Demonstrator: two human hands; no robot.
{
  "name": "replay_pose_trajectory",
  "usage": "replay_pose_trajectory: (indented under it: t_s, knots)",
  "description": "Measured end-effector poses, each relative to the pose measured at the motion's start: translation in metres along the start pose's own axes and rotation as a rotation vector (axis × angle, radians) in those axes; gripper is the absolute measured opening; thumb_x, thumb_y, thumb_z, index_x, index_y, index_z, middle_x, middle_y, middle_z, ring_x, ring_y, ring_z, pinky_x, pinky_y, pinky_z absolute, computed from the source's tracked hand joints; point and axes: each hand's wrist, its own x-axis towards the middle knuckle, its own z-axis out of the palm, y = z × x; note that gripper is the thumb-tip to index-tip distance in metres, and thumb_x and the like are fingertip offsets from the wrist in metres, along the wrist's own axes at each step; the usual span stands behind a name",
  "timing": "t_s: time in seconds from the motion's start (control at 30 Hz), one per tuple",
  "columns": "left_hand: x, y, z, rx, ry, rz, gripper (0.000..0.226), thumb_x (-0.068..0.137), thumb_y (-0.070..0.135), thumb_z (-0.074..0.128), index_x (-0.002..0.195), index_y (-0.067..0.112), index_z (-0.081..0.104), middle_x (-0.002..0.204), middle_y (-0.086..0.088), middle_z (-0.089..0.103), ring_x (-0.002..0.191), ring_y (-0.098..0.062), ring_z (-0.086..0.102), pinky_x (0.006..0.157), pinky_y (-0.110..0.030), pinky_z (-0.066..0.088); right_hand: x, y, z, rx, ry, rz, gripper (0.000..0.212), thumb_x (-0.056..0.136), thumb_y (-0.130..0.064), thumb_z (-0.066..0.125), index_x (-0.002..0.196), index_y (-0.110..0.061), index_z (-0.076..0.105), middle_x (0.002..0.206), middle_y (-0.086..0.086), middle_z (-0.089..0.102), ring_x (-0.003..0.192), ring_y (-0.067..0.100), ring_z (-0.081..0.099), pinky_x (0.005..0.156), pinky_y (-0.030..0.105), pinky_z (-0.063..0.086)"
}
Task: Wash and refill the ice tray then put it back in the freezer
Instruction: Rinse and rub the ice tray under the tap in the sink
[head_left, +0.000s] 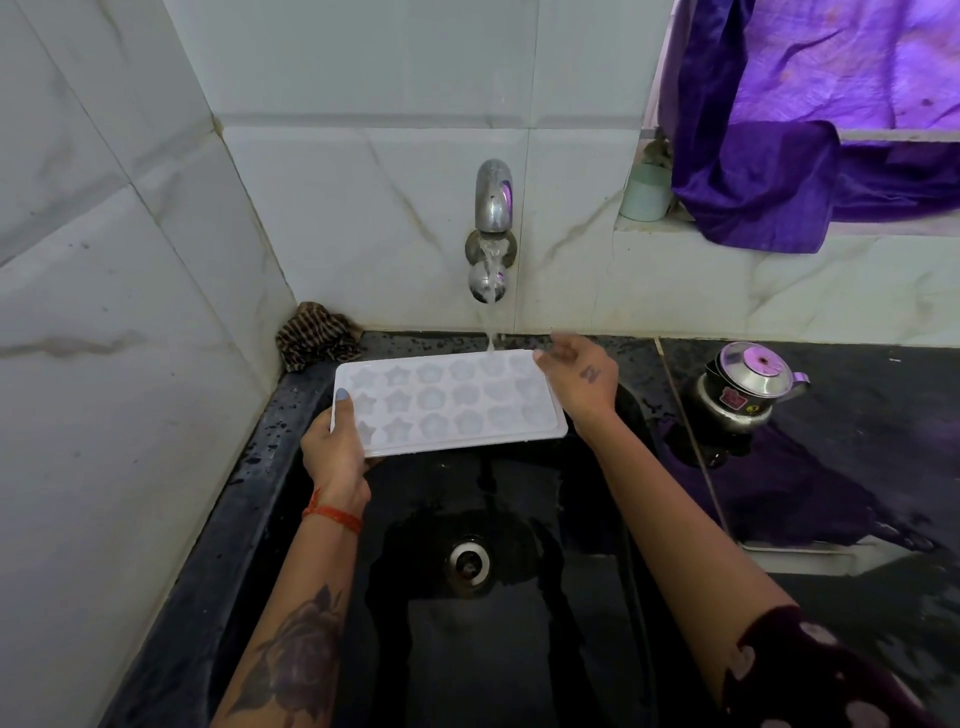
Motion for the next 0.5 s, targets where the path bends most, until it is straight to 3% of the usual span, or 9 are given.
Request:
replay_pose_trajectory:
  t_s: [0.1,0.23,0.33,0.43,0.5]
  knots:
    - [0.001,0.001,0.0,-0.001,-0.013,-0.004,0.026,0.094,0.037,0.055,0.09,0.012,0.06,0.091,-0.006,0.062,0.08,-0.02,0.06,0.087,-0.045,0.054,0.012,-0.021,0.006,-0.103,-0.054,-0.242,0.053,0.088,-0.022,0.065,0.137,-0.014,0.047,0.129,0.013,0.058,0.113,0.025,0.058,0.098,0.034,0.045]
    - [0.003,0.001,-0.001,0.003,-0.036,-0.004,0.027,0.094,0.037,0.055,0.08,0.015,0.06,0.086,-0.003,0.062,0.084,-0.022,0.061,0.084,-0.042,0.054,0.031,-0.053,0.013,-0.548,-0.219,-0.574,0.055,0.091,-0.018,0.06,0.141,-0.014,0.038,0.127,0.019,0.052,0.113,0.031,0.052,0.091,0.031,0.04]
    - [0.003,0.002,0.0,-0.011,-0.048,0.006,0.026,0.094,0.036,0.055,0.075,0.018,0.059,0.083,-0.001,0.062,0.077,-0.018,0.06,0.074,-0.037,0.054,0.046,-0.075,0.024,-0.561,-0.289,-0.449,0.048,0.09,-0.018,0.06,0.134,-0.013,0.041,0.119,0.011,0.053,0.098,0.026,0.057,0.079,0.033,0.05]
    - [0.002,0.001,0.0,-0.021,-0.06,0.002,0.025,0.094,0.034,0.055,0.075,0.018,0.059,0.081,0.001,0.061,0.072,-0.013,0.058,0.071,-0.033,0.053,0.056,-0.084,0.029,-0.638,-0.262,-0.383,0.037,0.093,-0.01,0.052,0.128,-0.003,0.044,0.112,0.013,0.055,0.085,0.022,0.057,0.063,0.018,0.046]
    - [0.001,0.001,0.0,-0.025,-0.063,0.007,0.025,0.095,0.033,0.054,0.075,0.018,0.058,0.08,0.001,0.061,0.07,-0.012,0.058,0.072,-0.033,0.052,0.055,-0.087,0.029,-0.706,-0.279,-0.426,0.031,0.094,-0.008,0.051,0.123,0.002,0.05,0.114,0.02,0.057,0.094,0.03,0.059,0.075,0.021,0.049]
